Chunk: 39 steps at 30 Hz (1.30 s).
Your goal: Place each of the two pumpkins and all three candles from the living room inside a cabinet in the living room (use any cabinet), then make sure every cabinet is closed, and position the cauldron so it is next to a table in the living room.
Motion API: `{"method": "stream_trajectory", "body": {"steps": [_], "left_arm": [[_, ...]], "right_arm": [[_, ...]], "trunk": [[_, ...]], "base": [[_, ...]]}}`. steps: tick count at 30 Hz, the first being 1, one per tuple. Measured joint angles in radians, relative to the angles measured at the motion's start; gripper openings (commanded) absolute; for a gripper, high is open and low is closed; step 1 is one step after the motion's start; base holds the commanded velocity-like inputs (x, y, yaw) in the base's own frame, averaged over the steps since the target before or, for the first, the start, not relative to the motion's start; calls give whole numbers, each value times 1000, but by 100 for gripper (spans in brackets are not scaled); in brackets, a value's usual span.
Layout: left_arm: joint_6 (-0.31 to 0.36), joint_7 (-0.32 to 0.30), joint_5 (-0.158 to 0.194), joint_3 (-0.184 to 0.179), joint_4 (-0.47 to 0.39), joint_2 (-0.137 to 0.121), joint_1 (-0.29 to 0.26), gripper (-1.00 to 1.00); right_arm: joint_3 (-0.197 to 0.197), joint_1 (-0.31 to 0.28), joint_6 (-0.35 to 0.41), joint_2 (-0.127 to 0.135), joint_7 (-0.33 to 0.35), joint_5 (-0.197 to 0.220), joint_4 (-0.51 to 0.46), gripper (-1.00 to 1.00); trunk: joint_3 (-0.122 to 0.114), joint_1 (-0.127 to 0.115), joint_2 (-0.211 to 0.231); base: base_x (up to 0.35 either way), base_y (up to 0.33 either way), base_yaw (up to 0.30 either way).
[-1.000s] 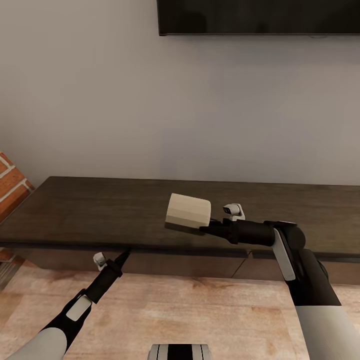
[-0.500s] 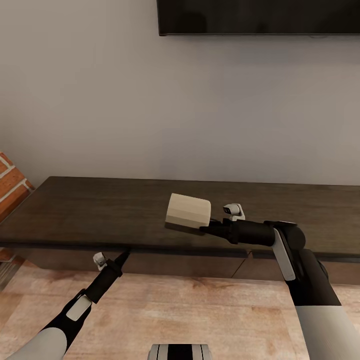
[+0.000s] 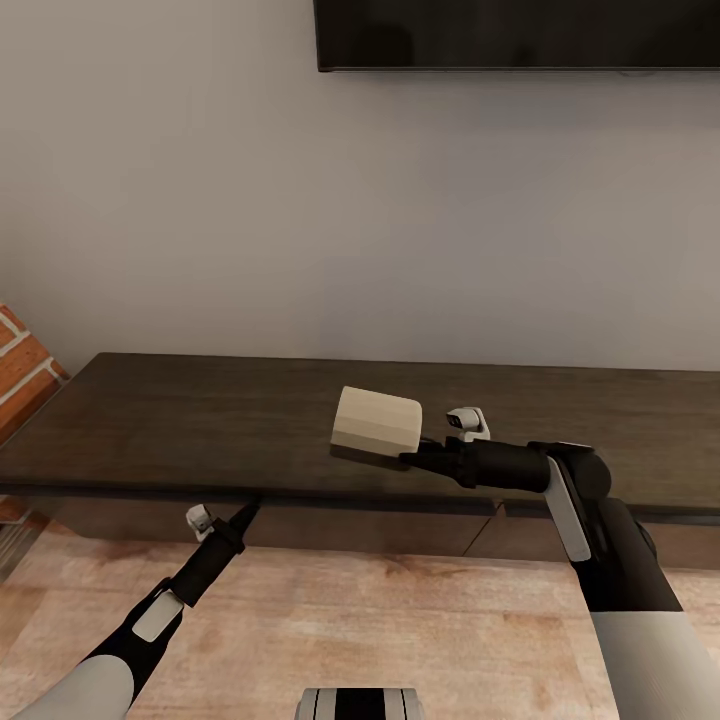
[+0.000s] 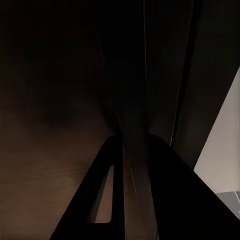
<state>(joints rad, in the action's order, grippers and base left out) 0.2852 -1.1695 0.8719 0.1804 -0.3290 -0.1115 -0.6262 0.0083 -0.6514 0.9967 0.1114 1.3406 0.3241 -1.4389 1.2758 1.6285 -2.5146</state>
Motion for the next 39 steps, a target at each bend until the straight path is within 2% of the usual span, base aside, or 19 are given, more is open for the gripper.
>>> {"method": "stream_trajectory", "body": {"steps": [13, 17, 28, 39], "left_arm": [[0, 0, 0, -1, 0, -1, 0, -100], [0, 24, -2, -4, -19, -1, 0, -100], [2, 16, -1, -3, -13, -2, 0, -100], [2, 26, 0, 0, -20, -2, 0, -100]], "right_arm": [[0, 0, 0, 0, 0, 0, 0, -100], [0, 0, 0, 0, 0, 0, 0, -100], [0, 0, -1, 0, 0, 0, 0, -100], [0, 0, -2, -1, 2, 0, 0, -100]], "trunk": [[0, 0, 0], [0, 0, 0], [0, 0, 0], [0, 0, 0]], "base": [[-3, 0, 0], [-85, 0, 0], [-14, 0, 0], [-92, 0, 0]]}}
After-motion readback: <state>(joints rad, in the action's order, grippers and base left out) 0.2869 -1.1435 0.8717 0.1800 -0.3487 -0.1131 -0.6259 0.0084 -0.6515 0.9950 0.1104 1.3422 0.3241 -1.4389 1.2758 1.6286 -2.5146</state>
